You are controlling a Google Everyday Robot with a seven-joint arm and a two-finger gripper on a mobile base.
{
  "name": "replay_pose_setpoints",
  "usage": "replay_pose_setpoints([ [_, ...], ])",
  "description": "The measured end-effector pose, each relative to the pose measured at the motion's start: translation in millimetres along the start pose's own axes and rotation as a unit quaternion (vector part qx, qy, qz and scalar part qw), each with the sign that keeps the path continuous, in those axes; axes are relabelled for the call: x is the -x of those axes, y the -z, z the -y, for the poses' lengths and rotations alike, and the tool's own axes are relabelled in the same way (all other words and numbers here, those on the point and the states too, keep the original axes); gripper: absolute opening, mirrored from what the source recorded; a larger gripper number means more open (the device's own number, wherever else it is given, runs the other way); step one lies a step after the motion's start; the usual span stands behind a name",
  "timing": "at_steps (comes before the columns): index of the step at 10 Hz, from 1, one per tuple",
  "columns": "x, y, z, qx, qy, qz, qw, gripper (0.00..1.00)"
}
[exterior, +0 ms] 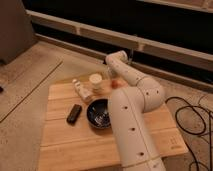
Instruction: Drag the pepper across the table
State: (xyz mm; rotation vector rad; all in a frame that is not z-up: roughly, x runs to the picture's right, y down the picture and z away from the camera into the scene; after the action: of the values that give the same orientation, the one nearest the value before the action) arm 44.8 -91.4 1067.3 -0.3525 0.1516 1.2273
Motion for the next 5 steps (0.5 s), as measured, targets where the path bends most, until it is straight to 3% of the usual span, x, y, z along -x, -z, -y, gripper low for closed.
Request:
replay_pose_setpoints([
  [2, 30.1, 6.5, -7.5, 0.01, 0.037, 0.046, 0.9982, 0.0],
  [3, 47.6, 13.0, -11.5, 0.01, 0.067, 0.072, 0.9951, 0.0],
  [5, 55.4, 15.7, -17.3, 0.011, 0.08, 0.081, 0.9934, 0.07],
])
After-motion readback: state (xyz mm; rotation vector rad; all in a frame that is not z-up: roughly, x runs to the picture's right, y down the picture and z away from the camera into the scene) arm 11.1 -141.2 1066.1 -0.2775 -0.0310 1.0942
